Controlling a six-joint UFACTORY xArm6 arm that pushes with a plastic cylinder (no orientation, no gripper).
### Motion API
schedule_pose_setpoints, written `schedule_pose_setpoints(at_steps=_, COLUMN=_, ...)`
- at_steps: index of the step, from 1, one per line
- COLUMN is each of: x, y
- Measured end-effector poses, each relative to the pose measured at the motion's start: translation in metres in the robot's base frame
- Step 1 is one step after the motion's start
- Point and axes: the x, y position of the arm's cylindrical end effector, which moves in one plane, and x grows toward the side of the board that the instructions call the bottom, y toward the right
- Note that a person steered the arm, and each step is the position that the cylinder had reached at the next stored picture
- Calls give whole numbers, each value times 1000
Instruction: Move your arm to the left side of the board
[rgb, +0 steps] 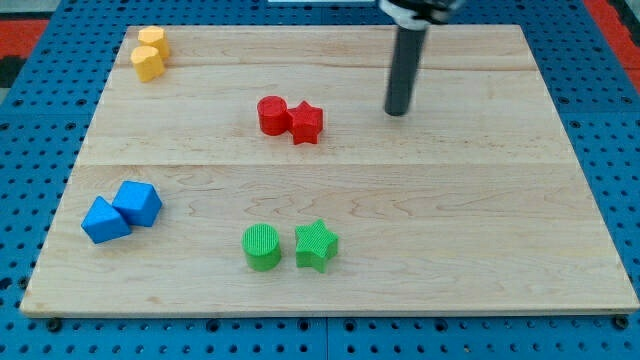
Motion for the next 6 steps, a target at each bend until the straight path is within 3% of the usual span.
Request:
schedule_pose_setpoints(at_steps=1, x=-29, y=-71)
schedule_pose_setpoints(at_steps=2, x=-29, y=-190)
schedule_pose_setpoints(at_steps=3, x=-25, y=-274)
schedule_pose_setpoints(at_steps=5, x=-5, y=-346)
schedule_pose_setpoints(at_steps=6, x=39, y=-366)
